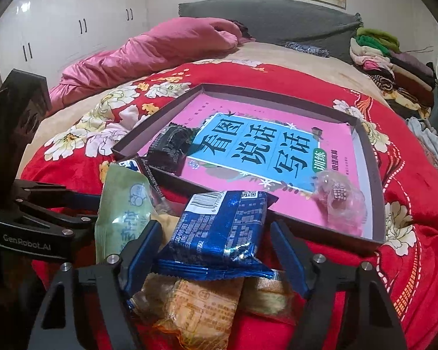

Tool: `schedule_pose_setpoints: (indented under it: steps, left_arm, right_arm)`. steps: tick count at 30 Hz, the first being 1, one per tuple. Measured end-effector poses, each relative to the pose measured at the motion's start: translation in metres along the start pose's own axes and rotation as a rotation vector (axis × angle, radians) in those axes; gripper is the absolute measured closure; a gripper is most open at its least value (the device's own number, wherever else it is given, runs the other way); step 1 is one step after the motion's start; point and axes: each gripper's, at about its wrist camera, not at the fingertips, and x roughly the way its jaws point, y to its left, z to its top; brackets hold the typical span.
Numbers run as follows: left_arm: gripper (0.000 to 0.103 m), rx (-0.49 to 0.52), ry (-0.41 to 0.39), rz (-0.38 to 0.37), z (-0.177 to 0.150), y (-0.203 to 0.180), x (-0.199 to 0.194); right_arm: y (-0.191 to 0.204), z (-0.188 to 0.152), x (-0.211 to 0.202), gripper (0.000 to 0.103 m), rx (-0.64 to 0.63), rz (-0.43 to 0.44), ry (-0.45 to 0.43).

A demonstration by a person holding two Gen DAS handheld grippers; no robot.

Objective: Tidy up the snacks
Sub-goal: 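Grasp the blue biscuit packet with the right tool while the left tool reaches into the pile, then grasp the yellow-and-blue snack bar with the left tool while the right tool lifts the blue packet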

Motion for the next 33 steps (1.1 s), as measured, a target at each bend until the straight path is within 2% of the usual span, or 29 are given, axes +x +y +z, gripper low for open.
schedule_pose_setpoints:
  steps: [5, 11, 17, 19, 22, 23, 28, 33]
  left_arm:
    - [0.046, 0.001, 0.011, -0.006, -0.002, -0.001, 0.002]
    - [0.046, -0.019, 0.024, -0.008, 0.000, 0.000, 0.008]
    - [0.046, -0.010, 0.033, 0.033, 0.004, -0.007, 0.017]
    - [0.047, -0.010, 0.031, 0.043, 0.005, -0.010, 0.020]
    - [0.057, -0.005, 0.027, 0.050, 0.008, -0.016, 0.024]
    - [0.064, -0.002, 0.026, 0.047, 0.009, -0.017, 0.024]
    - [0.068, -0.017, 0.026, 0.019, 0.010, -0.013, 0.026]
    - [0.076, -0.055, 0.029, -0.019, 0.009, -0.001, 0.020]
  right_arm:
    - [-0.004, 0.000, 0.002, 0.031, 0.029, 0.039, 0.010]
    - [-0.003, 0.002, 0.004, 0.034, 0.026, 0.042, 0.006]
    - [0.001, 0.004, 0.008, 0.036, 0.002, 0.038, 0.007]
    - [-0.001, 0.004, 0.008, 0.039, 0.009, 0.050, 0.008]
    - [-0.003, 0.005, 0.010, 0.042, 0.027, 0.074, 0.011]
    - [-0.004, 0.005, 0.009, 0.043, 0.031, 0.077, 0.011]
    - [-0.005, 0.004, 0.008, 0.044, 0.027, 0.088, 0.013]
    - [-0.006, 0.004, 0.006, 0.046, 0.029, 0.099, 0.012]
